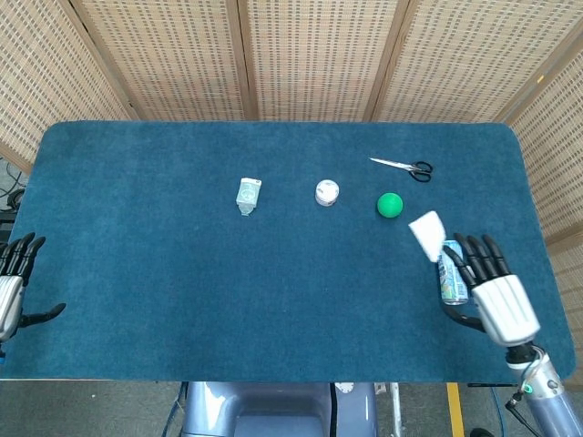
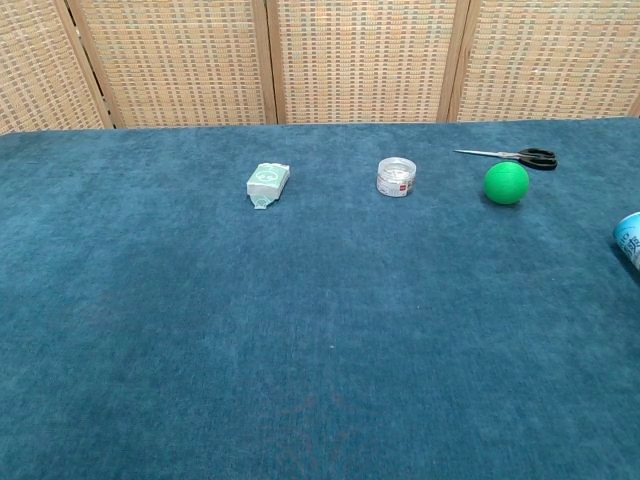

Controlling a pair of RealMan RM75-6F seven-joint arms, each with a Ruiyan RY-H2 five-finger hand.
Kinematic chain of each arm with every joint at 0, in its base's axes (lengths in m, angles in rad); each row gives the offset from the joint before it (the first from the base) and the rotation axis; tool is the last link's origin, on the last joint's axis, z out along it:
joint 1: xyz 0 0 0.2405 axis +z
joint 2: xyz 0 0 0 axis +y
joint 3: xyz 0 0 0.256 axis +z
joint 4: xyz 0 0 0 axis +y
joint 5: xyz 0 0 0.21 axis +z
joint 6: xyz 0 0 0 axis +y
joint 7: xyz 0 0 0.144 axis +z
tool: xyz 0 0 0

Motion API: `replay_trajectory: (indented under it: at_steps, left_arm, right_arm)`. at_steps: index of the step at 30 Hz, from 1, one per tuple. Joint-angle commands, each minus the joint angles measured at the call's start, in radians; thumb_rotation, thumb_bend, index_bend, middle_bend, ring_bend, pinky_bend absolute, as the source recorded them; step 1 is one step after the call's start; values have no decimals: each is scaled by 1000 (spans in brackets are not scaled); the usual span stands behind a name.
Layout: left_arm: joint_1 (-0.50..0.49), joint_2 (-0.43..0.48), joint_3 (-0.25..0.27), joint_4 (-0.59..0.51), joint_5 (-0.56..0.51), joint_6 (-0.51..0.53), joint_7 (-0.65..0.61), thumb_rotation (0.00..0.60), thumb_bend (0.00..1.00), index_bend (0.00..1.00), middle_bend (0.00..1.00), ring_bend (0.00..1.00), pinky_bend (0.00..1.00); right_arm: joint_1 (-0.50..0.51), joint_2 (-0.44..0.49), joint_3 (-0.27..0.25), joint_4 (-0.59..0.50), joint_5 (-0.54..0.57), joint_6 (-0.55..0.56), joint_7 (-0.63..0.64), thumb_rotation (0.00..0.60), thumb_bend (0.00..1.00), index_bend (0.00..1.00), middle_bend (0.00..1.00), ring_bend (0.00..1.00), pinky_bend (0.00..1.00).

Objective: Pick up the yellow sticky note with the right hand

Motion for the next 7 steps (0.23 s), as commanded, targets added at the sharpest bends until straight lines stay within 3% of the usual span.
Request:
replay_trajectory:
  at_steps: [1,7]
  left_arm:
    - [9,3,6,0,15,16,-9,600,0,0,0,0,0]
    - [19,6,11,-1,37,40,-19,600,0,0,0,0,0]
  right_arm:
    - [-43,-6,17,-21,42,12,8,600,0,0,0,0,0]
    - [-77,-9,28,-39,55,11,-21,600,0,0,0,0,0]
